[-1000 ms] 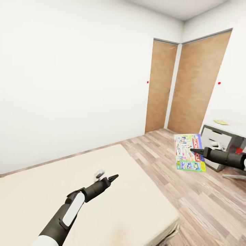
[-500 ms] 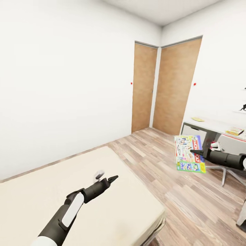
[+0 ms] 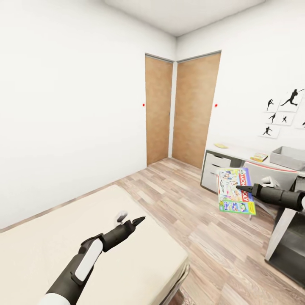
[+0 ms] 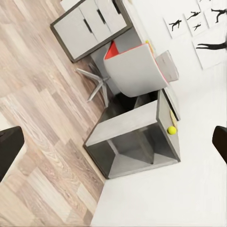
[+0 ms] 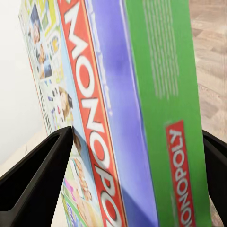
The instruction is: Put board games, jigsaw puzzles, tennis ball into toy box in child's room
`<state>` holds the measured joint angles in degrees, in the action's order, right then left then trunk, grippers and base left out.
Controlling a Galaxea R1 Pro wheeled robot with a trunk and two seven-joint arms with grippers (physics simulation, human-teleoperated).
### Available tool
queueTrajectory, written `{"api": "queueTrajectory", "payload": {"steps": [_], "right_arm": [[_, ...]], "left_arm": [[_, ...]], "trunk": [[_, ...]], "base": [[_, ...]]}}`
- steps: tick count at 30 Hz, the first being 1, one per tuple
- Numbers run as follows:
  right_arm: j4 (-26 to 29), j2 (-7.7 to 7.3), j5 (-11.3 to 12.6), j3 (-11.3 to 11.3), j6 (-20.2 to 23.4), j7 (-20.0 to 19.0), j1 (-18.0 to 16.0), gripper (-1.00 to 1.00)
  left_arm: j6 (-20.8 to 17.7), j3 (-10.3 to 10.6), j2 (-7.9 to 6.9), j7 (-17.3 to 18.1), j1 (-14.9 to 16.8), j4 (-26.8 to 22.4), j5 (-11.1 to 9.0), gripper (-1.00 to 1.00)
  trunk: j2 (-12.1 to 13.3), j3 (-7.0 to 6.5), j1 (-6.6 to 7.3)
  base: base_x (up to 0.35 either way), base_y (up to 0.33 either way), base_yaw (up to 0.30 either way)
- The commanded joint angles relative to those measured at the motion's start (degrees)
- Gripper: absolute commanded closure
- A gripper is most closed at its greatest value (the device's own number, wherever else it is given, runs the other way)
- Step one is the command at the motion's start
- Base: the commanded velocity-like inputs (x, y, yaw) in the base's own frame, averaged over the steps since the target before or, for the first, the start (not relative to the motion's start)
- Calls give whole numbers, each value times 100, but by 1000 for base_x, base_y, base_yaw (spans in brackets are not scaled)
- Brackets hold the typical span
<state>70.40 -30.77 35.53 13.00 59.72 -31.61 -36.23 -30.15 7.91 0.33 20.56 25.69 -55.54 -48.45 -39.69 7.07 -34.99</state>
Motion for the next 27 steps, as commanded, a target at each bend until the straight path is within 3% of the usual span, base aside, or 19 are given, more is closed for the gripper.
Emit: {"api": "queueTrajectory", "payload": {"steps": [1, 27], "right_arm": [[0, 1, -20, 11, 28, -54, -7, 100], [-9, 26, -20, -15, 28, -56, -7, 100]], "left_arm": [[-53, -13, 1, -6, 3, -1, -47, -100], [-104, -44, 2, -9, -2, -4, -101, -100]], "trunk": [[33, -11, 21], [1076, -529, 592]], "base": [[0, 0, -289], [0, 0, -290]]}}
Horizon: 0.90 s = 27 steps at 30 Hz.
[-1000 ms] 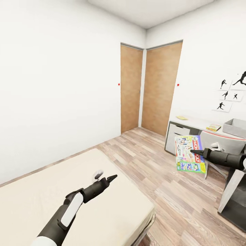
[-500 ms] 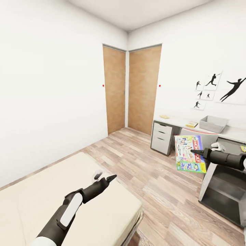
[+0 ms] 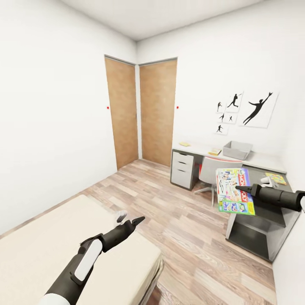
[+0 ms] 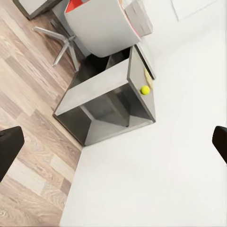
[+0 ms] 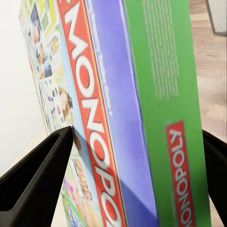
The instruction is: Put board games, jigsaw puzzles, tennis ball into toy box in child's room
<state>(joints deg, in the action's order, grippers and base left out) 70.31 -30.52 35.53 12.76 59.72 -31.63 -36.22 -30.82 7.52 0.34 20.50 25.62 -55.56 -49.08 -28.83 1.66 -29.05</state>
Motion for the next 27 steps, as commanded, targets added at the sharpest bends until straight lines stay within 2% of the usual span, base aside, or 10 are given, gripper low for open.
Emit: {"api": "queueTrajectory", "payload": {"steps": [1, 3, 11, 21, 27], "right_arm": [[0, 5, -20, 6, 28, -54, -8, 100], [0, 15, -20, 0, 28, -54, -8, 100], [-90, 67, -20, -36, 28, -30, -25, 100], [-214, 147, -8, -304, 28, 415, -49, 100], [-226, 213, -10, -362, 28, 509, -51, 100]], "left_arm": [[-38, -5, 1, -1, 5, -3, -38, -100], [-38, -3, 1, 2, 5, -4, -38, -100], [-38, 21, 8, 4, 5, -100, -34, -100], [2, 8, 6, 5, -67, -149, -31, -100], [12, 5, 2, 18, -90, -155, -34, -100]], "trunk": [[30, -8, 19], [110, -48, 63], [110, -64, 63], [110, -83, 63], [110, -89, 63]], "base": [[0, 0, -290], [0, 0, -290], [0, 0, -290], [0, 0, -290], [0, 0, -290]]}}
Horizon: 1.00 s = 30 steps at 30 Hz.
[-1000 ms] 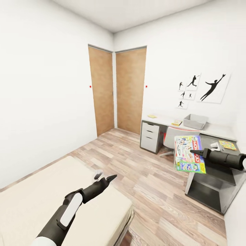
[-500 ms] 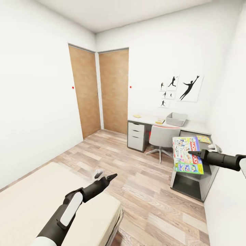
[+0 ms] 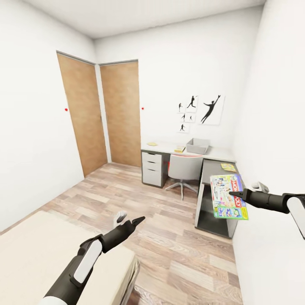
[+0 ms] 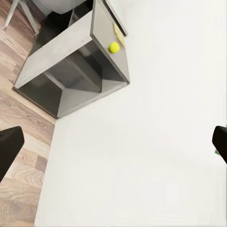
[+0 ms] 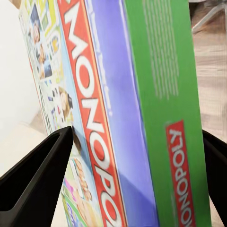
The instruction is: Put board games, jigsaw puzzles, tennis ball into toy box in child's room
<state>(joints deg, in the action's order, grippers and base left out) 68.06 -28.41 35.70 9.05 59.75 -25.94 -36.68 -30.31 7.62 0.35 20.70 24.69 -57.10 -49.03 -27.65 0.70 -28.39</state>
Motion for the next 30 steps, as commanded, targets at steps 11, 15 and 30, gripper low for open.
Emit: {"api": "queueTrajectory", "payload": {"steps": [11, 15, 30], "right_arm": [[-3, 131, -32, -18, 25, -33, -6, 100], [-3, 219, -35, -40, 25, -29, -6, 100], [13, 763, -59, -1021, 25, 374, -6, 100]], "left_arm": [[-11, -6, 0, -7, -23, -2, -33, -100], [-6, -10, 0, -6, -40, -2, -32, -100], [4, -34, -11, -12, -87, 5, -18, -100]], "trunk": [[-8, 5, -3], [-8, 4, -3], [-8, 4, -3]], "base": [[0, 0, -290], [0, 0, -290], [0, 0, -201]]}}
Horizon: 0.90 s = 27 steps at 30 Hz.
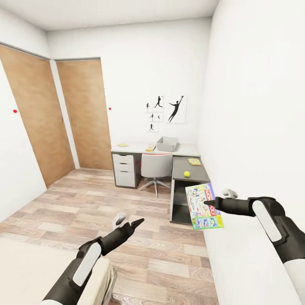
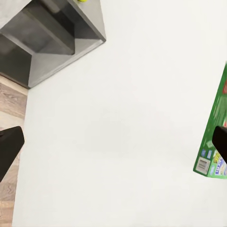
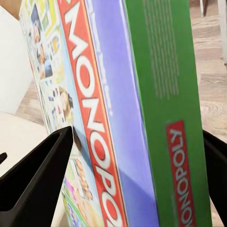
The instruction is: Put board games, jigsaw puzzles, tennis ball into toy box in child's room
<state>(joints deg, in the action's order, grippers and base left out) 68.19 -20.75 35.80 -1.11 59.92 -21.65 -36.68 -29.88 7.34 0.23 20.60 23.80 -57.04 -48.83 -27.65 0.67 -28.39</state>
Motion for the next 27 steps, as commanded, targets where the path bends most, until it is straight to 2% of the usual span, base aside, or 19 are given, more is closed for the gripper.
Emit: {"api": "queueTrajectory", "payload": {"steps": [1, 5, 9, 14, 15, 18, 27], "right_arm": [[0, -2, -68, -5, 8, -55, -6, 100], [46, 199, -70, -62, 8, 226, -4, 100], [73, 261, -68, -117, 8, 297, -1, 100], [197, 362, -66, -547, 8, 400, -3, 100], [197, 362, -66, -547, 8, 400, -3, 100], [279, 410, -61, -735, 8, 438, -6, 100], [326, 664, -57, -857, 8, 475, -97, 100]], "left_arm": [[-39, -6, 1, -2, 2, -2, -38, -100], [-38, -154, -17, -4, -29, 4, -34, -100], [-37, -228, -22, -3, -40, 6, -32, -100], [-41, -320, -29, -7, -53, 23, -29, -100], [-41, -320, -29, -7, -53, 23, -29, -100], [-41, -342, -30, -6, -56, 31, -25, -100], [-44, -360, -30, -10, -53, 51, -10, -100]], "trunk": [[-8, 7, -2], [-8, 7, -2], [-8, 7, -2], [-8, 7, -2], [-8, 7, -2], [-8, 7, -2], [-8, 7, -2]], "base": [[0, 0, -59], [0, 0, -35], [0, 0, -18], [0, 0, -8], [0, 0, -5], [0, 0, -3], [0, 0, -1]]}}
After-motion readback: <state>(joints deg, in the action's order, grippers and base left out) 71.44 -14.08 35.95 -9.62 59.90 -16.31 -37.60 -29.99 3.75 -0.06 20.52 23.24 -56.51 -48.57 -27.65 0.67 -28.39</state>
